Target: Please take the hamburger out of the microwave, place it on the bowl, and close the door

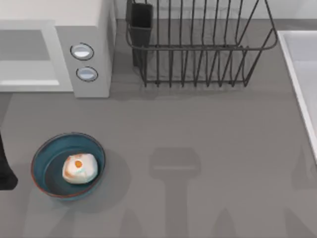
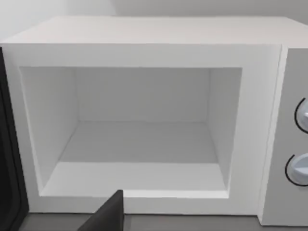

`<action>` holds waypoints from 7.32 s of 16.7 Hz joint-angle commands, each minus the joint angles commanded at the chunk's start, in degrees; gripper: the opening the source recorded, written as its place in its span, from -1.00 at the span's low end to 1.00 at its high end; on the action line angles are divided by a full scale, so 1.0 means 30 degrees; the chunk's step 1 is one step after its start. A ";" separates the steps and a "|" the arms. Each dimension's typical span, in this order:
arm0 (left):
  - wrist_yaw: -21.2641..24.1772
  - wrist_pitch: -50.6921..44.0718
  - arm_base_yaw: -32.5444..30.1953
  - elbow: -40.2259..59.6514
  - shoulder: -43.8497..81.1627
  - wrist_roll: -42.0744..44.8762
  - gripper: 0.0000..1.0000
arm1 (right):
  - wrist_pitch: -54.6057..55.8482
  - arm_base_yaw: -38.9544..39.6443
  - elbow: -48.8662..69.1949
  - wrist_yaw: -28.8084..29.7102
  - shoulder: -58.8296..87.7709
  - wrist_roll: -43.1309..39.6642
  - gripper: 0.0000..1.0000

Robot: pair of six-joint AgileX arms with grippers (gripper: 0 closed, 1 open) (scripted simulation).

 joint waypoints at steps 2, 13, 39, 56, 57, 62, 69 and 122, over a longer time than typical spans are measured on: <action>0.0000 0.0000 0.0000 0.0000 0.0000 0.0000 0.25 | 0.0000 0.0000 0.0000 0.0000 0.0000 0.0000 1.00; 0.0000 0.0000 0.0000 0.0000 0.0000 0.0000 -1.00 | 0.0000 0.0000 0.0000 0.0000 0.0000 0.0000 1.00; -0.6994 -0.3196 -0.6990 0.0687 -0.2411 -0.0056 -1.00 | 0.0000 0.0000 0.0000 0.0000 0.0000 0.0000 1.00; 0.0242 -0.3141 0.0242 0.1212 -0.1843 0.0000 -1.00 | 0.0000 0.0000 0.0000 0.0000 0.0000 0.0000 1.00; -0.0219 -0.3054 -0.0218 0.1204 -0.1760 0.0000 -1.00 | 0.0000 0.0000 0.0000 0.0000 0.0000 0.0000 1.00; -0.4549 -0.1955 -0.4548 0.0971 -0.0886 -0.0004 -1.00 | 0.0000 0.0000 0.0000 0.0000 0.0000 0.0000 1.00; -0.6514 -0.1046 -0.6512 0.0716 -0.0239 -0.0006 -1.00 | 0.0000 0.0000 0.0000 0.0000 0.0000 0.0000 1.00; 1.2694 -0.6952 1.9643 2.0916 3.5147 1.7309 -1.00 | 0.0000 0.0000 0.0000 0.0000 0.0000 0.0000 1.00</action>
